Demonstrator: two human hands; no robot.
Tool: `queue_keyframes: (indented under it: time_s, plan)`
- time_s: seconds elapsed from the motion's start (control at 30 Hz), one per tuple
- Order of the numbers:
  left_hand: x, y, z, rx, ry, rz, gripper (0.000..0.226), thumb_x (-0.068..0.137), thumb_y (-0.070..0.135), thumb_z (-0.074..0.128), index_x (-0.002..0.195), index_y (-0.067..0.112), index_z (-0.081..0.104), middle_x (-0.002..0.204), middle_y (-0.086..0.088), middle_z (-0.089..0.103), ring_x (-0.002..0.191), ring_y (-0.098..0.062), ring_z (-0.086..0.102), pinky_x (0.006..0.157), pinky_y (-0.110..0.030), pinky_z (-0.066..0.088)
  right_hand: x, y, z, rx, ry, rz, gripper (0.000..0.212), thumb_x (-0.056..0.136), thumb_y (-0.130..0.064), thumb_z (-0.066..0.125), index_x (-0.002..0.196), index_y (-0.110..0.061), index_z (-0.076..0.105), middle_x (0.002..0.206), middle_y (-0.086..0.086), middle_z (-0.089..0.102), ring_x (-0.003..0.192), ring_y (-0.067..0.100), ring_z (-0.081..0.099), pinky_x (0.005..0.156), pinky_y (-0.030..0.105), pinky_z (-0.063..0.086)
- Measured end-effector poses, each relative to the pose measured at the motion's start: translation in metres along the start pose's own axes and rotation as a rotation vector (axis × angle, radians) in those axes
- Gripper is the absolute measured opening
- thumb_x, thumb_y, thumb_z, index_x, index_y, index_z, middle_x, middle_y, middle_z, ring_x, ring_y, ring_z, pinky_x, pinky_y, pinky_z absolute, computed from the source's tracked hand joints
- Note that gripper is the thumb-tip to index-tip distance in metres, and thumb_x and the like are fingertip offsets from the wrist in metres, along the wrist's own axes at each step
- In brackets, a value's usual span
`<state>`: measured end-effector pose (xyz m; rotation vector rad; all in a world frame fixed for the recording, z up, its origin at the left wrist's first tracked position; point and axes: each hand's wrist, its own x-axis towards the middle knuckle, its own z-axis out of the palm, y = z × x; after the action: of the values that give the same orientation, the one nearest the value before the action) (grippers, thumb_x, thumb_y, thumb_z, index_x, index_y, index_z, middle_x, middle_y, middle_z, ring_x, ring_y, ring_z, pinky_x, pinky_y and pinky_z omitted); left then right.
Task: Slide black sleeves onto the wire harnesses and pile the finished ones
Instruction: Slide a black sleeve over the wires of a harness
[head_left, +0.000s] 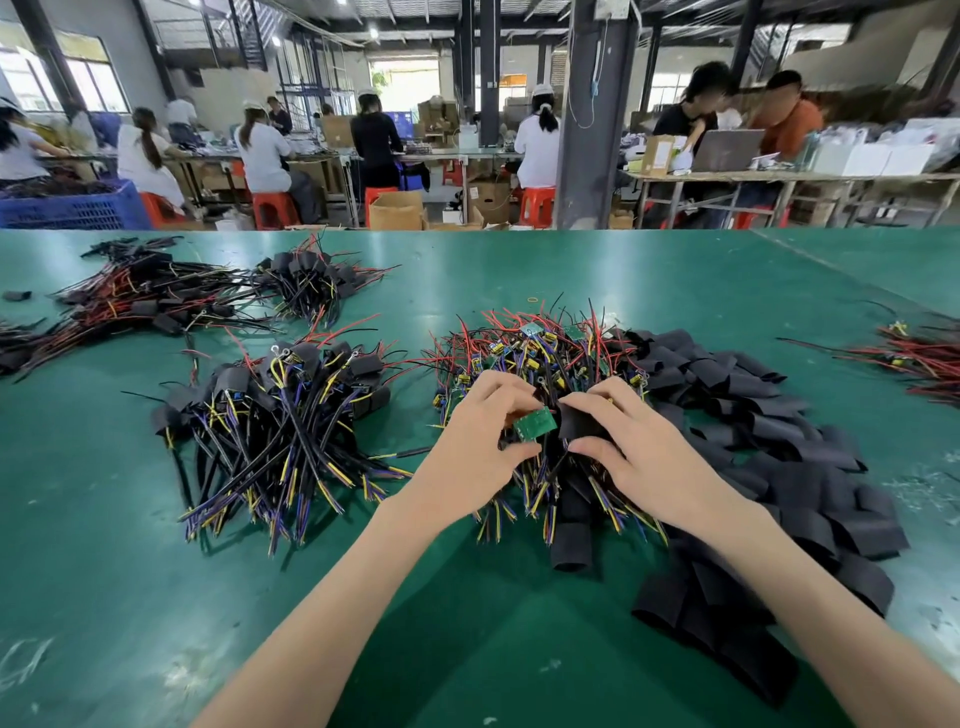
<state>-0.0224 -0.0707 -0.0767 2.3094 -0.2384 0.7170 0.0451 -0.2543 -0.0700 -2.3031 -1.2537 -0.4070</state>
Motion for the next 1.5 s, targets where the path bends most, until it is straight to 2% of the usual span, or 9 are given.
queue_keyframes:
  time_s: [0.17, 0.43, 0.63, 0.83, 0.97, 1.07, 1.2, 1.27, 1.5]
  plan:
    - [-0.001, -0.002, -0.003, 0.091, 0.018, 0.035, 0.036, 0.077, 0.013, 0.076, 0.111, 0.011, 0.067, 0.101, 0.002, 0.052, 0.089, -0.001, 0.045, 0.084, 0.001, 0.027, 0.001, -0.001, -0.001, -0.010, -0.015, 0.023, 0.042, 0.092, -0.027, 0.058, 0.130, -0.011, 0.051, 0.116, 0.005, 0.047, 0.097, 0.027, 0.054, 0.085, 0.042, 0.044]
    - [0.000, 0.000, -0.003, 0.111, -0.034, 0.013, 0.039, 0.077, 0.008, 0.075, 0.115, 0.012, 0.068, 0.091, 0.002, 0.048, 0.077, -0.013, 0.047, 0.073, -0.005, 0.032, -0.001, -0.002, 0.002, 0.016, -0.052, 0.036, 0.039, 0.093, -0.024, 0.056, 0.129, -0.010, 0.052, 0.117, 0.005, 0.048, 0.099, 0.027, 0.054, 0.087, 0.042, 0.043]
    - [-0.001, 0.001, -0.003, 0.050, -0.033, -0.043, 0.062, 0.074, 0.006, 0.076, 0.131, 0.021, 0.055, 0.087, 0.009, 0.052, 0.080, 0.005, 0.049, 0.077, 0.002, 0.032, 0.000, -0.004, 0.002, 0.021, -0.052, 0.029, 0.040, 0.091, -0.025, 0.059, 0.129, -0.011, 0.053, 0.117, 0.003, 0.049, 0.100, 0.024, 0.053, 0.087, 0.041, 0.045]
    - [-0.005, 0.006, 0.000, 0.042, -0.063, 0.001, 0.064, 0.074, 0.005, 0.075, 0.132, 0.020, 0.052, 0.090, 0.008, 0.054, 0.083, -0.006, 0.050, 0.079, -0.006, 0.038, -0.002, -0.010, 0.003, -0.018, -0.060, -0.014, 0.040, 0.091, -0.024, 0.061, 0.128, -0.010, 0.054, 0.117, 0.004, 0.050, 0.097, 0.025, 0.056, 0.082, 0.040, 0.048]
    - [-0.003, 0.005, -0.002, 0.121, -0.042, 0.040, 0.064, 0.074, 0.021, 0.077, 0.132, 0.019, 0.051, 0.100, 0.007, 0.059, 0.095, -0.006, 0.049, 0.091, -0.021, 0.035, 0.000, -0.013, 0.004, -0.006, -0.032, 0.016, 0.038, 0.092, -0.020, 0.059, 0.127, -0.007, 0.054, 0.117, 0.007, 0.050, 0.098, 0.028, 0.056, 0.085, 0.042, 0.046]
    - [-0.001, 0.001, -0.005, 0.126, -0.021, -0.012, 0.046, 0.078, 0.030, 0.075, 0.118, 0.022, 0.054, 0.100, 0.015, 0.060, 0.100, -0.004, 0.049, 0.094, -0.023, 0.030, 0.001, -0.012, 0.002, -0.002, 0.002, 0.052, 0.038, 0.092, -0.019, 0.058, 0.127, -0.007, 0.053, 0.118, 0.006, 0.049, 0.100, 0.026, 0.055, 0.087, 0.039, 0.044]
    - [0.001, -0.001, -0.007, 0.061, -0.012, -0.011, 0.009, 0.085, 0.012, 0.067, 0.091, 0.016, 0.061, 0.086, 0.011, 0.058, 0.084, -0.001, 0.051, 0.082, -0.015, 0.037, 0.001, -0.011, 0.001, 0.000, 0.009, 0.062, 0.038, 0.092, -0.021, 0.058, 0.127, -0.008, 0.054, 0.117, 0.005, 0.049, 0.099, 0.025, 0.055, 0.087, 0.037, 0.043]
    - [0.000, -0.001, -0.005, 0.056, -0.028, -0.007, 0.006, 0.086, 0.008, 0.065, 0.087, 0.013, 0.062, 0.085, 0.006, 0.059, 0.080, -0.003, 0.051, 0.077, -0.010, 0.037, 0.000, -0.012, 0.002, -0.003, -0.002, 0.054, 0.039, 0.092, -0.022, 0.059, 0.128, -0.009, 0.053, 0.117, 0.004, 0.049, 0.099, 0.024, 0.054, 0.086, 0.037, 0.043]
    - [-0.001, -0.004, 0.000, 0.062, -0.042, 0.040, 0.005, 0.086, 0.006, 0.064, 0.089, 0.010, 0.062, 0.087, 0.003, 0.058, 0.079, -0.003, 0.048, 0.076, -0.013, 0.039, 0.000, -0.013, 0.005, 0.018, -0.011, 0.037, 0.041, 0.092, -0.024, 0.058, 0.130, -0.011, 0.052, 0.119, 0.004, 0.049, 0.102, 0.024, 0.054, 0.088, 0.040, 0.045]
